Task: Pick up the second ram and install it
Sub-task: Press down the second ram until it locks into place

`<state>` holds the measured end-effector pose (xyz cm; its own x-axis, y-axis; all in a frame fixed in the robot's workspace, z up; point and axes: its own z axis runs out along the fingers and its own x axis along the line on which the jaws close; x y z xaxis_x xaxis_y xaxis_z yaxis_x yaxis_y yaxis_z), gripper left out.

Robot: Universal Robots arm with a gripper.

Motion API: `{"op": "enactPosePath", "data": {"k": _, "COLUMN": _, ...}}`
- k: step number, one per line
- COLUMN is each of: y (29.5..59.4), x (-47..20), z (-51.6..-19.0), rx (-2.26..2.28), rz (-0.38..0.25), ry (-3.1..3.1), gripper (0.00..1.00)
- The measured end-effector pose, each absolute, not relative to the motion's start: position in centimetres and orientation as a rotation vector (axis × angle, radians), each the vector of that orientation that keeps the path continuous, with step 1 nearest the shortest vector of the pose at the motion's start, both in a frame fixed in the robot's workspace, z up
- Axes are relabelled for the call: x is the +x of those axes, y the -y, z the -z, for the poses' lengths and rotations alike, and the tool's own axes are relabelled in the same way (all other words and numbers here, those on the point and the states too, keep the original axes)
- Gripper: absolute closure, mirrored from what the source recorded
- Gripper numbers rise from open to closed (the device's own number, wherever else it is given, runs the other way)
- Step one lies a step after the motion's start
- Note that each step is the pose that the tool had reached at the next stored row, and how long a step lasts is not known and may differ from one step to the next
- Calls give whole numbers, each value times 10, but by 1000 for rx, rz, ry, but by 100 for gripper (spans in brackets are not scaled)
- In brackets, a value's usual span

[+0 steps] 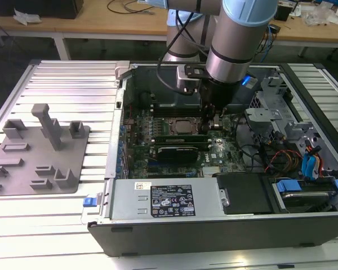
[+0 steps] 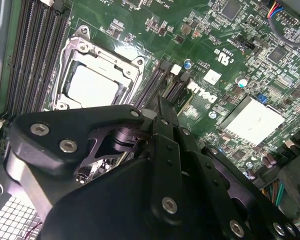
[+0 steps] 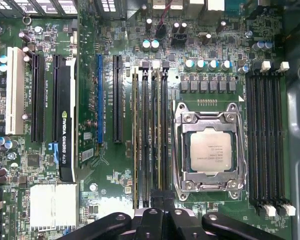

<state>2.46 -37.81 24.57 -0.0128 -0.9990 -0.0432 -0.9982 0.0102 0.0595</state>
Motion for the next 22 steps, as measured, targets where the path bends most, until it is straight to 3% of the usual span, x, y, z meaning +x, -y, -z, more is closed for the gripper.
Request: {"op": "enactPosePath", "data": {"k": 22, "y": 378, "x": 33, "z": -236, "rx": 2201, "rz": 119, "ry": 2227, "gripper": 92}}
